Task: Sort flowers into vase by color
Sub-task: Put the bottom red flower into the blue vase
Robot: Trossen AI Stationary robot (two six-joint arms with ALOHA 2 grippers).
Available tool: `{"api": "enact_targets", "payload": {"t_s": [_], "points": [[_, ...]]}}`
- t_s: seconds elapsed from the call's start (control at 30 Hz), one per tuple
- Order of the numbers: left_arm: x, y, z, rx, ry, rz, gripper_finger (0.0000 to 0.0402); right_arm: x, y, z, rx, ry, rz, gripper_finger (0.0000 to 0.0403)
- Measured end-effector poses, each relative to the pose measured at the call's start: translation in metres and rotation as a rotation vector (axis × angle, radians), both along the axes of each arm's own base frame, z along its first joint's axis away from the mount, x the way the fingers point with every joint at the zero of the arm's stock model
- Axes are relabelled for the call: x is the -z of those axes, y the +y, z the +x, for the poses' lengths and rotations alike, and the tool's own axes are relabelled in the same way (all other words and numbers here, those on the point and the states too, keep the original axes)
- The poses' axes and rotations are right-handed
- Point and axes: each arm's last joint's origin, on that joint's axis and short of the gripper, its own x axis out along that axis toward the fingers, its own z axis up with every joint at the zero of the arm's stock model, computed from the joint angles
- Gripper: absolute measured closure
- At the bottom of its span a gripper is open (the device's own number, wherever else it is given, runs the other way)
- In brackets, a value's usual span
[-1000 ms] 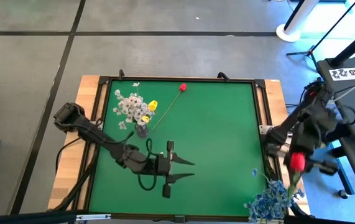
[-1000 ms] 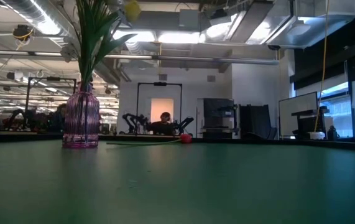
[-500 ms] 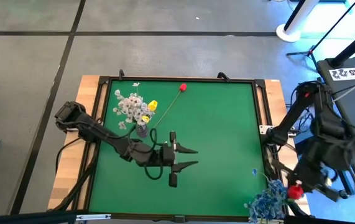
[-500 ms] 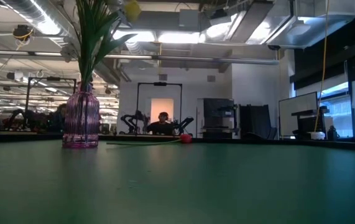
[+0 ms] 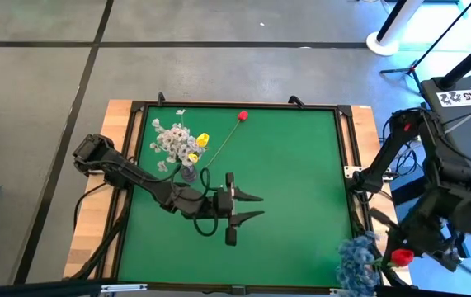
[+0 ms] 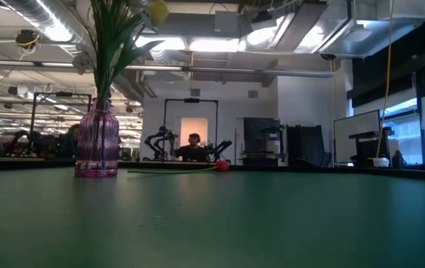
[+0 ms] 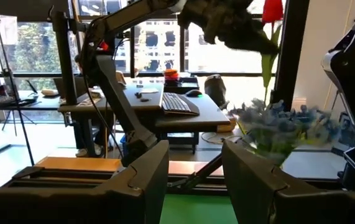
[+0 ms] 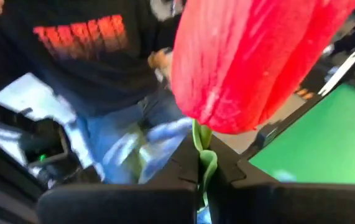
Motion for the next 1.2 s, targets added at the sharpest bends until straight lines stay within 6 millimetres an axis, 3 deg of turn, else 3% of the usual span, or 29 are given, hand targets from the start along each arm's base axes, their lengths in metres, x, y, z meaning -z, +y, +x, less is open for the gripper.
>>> {"api": "enact_targets", "payload": {"t_s": [0.1,0.37,0.8,1.03,1.2], "points": [[0.000,0.001,0.001,-0.004,0.000,-0.004,0.0257,-0.009,-0.003,-0.001,0.002,-0.017,0.036,0.0399],[0.001,0.001,0.001,-0.003,0.012,-0.002,0.0257,0.001,0.009,0.002,0.007,0.006,0.025,0.0393],[0.002,0.001,0.001,0.007,0.020,0.000,0.0257,0.046,0.025,0.007,0.081,0.111,-0.015,0.0391],[0.003,0.008,0.005,0.055,0.027,-0.035,0.0257,0.060,0.019,0.004,0.143,0.296,-0.048,0.0308],[0.008,0.020,0.010,0.057,0.067,-0.044,0.0257,0.035,0.010,-0.001,0.053,0.374,-0.016,0.0225]]}}
